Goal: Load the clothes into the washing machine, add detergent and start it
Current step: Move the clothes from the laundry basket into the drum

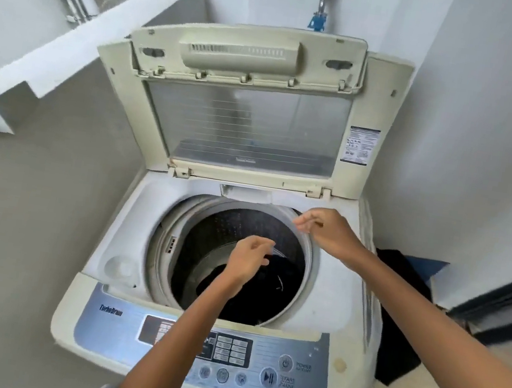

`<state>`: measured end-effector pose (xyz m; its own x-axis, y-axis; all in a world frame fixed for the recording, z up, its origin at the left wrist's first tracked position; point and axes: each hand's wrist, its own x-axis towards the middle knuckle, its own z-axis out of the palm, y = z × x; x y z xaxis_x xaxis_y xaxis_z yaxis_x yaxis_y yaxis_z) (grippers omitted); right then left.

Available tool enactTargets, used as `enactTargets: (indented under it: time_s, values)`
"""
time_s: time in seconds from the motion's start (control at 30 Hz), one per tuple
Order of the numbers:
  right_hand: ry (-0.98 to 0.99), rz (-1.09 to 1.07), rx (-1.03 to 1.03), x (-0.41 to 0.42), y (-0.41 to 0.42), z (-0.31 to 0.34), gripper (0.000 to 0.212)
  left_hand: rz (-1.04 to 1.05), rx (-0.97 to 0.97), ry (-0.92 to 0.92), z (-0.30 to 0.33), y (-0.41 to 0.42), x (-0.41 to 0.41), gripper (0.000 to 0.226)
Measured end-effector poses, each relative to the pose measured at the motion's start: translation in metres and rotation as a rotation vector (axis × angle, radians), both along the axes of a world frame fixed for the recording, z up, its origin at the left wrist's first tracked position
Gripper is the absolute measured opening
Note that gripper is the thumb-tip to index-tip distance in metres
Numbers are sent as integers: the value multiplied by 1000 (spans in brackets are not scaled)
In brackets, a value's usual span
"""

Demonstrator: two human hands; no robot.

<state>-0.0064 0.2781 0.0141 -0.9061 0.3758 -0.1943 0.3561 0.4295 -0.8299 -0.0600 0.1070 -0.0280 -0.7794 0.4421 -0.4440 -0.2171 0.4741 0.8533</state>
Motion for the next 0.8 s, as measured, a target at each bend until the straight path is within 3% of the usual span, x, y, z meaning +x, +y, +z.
enactTargets:
  time_s: [0.17, 0.3, 0.4, 0.57, 0.8]
  values:
    - [164, -39, -69, 31, 43, 6, 36, -60, 177, 35, 19, 64, 40, 19]
    - [334, -205, -158, 61, 99, 9, 34, -113, 247, 29, 29, 125, 69, 17]
    - [347, -358, -183, 88, 160, -9, 31, -152, 256, 16, 25, 180, 94, 17]
    - [152, -575, -260, 127, 261, -89, 35, -276, 163, -82, -16, 274, 138, 17]
    - [-329, -598, -302, 170, 310, -235, 30, -277, -212, -369, -126, 327, 181, 12]
